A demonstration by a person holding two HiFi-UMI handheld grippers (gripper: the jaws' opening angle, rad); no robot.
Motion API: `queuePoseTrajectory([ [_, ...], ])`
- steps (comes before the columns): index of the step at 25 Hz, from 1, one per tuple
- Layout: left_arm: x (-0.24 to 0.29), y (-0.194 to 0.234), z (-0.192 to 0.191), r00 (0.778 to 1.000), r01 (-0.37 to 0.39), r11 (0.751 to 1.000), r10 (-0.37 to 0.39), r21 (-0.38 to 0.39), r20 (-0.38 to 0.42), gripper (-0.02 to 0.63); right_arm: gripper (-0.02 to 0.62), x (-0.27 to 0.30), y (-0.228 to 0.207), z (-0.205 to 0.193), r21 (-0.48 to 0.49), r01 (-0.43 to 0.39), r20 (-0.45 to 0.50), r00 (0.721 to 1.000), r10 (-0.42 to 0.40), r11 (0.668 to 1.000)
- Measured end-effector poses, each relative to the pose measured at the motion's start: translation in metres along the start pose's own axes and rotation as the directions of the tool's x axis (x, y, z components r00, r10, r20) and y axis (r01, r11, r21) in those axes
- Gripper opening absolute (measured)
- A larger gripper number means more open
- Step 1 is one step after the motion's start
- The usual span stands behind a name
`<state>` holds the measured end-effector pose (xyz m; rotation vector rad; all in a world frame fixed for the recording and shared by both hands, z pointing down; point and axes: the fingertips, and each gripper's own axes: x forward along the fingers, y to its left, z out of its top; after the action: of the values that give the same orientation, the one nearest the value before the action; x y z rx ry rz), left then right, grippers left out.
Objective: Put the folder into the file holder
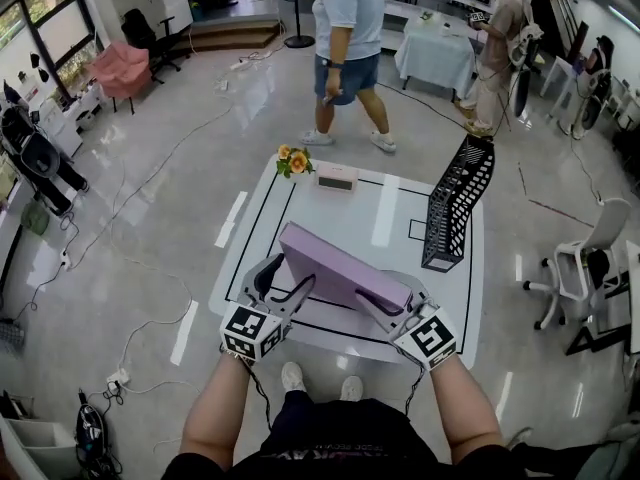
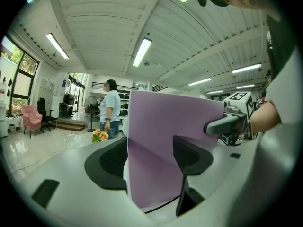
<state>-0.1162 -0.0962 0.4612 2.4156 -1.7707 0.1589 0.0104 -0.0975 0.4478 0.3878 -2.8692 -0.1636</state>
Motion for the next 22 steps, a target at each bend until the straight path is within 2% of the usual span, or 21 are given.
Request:
queuePoseTrajectory([
  [3,0.012,-0.012,0.007,0.999,0.051,0.999,-0.052,0.015,0.007,0.266,0.16,-0.015,-0.014,-0.004,0.067,0.102,-0.011,0.995,-0.102,0.993],
  [6,0.026,-0.027,0.012,0.992,0.125,0.992,-0.125,0.031,0.009,0.206,0.16,-0.033,-0.028,-0.01,0.126,0.211,-0.034,0.977,-0.209,0.969],
  [10,0.042,-0.044,0.022,0.978,0.206,0.978,-0.207,0.04,0.019,0.03,0.156,-0.056,-0.04,-0.012,0.168,0.352,-0.058,0.936,-0.347,0.921],
  [11,0.047,-0.049,0.024,0.973,0.229,0.973,-0.23,0.041,0.022,0.011,0.155,-0.063,-0.042,-0.012,0.176,0.386,-0.063,0.922,-0.381,0.905],
  [16,0.058,-0.076,0.034,0.937,0.346,0.937,-0.348,0.048,0.028,0.003,0.149,-0.093,-0.047,-0.007,0.236,0.536,-0.093,0.843,-0.53,0.811],
  [22,0.063,-0.099,0.039,0.899,0.438,0.898,-0.439,0.039,0.014,0.003,0.144,-0.128,-0.049,0.007,0.287,0.679,-0.113,0.725,-0.68,0.676],
])
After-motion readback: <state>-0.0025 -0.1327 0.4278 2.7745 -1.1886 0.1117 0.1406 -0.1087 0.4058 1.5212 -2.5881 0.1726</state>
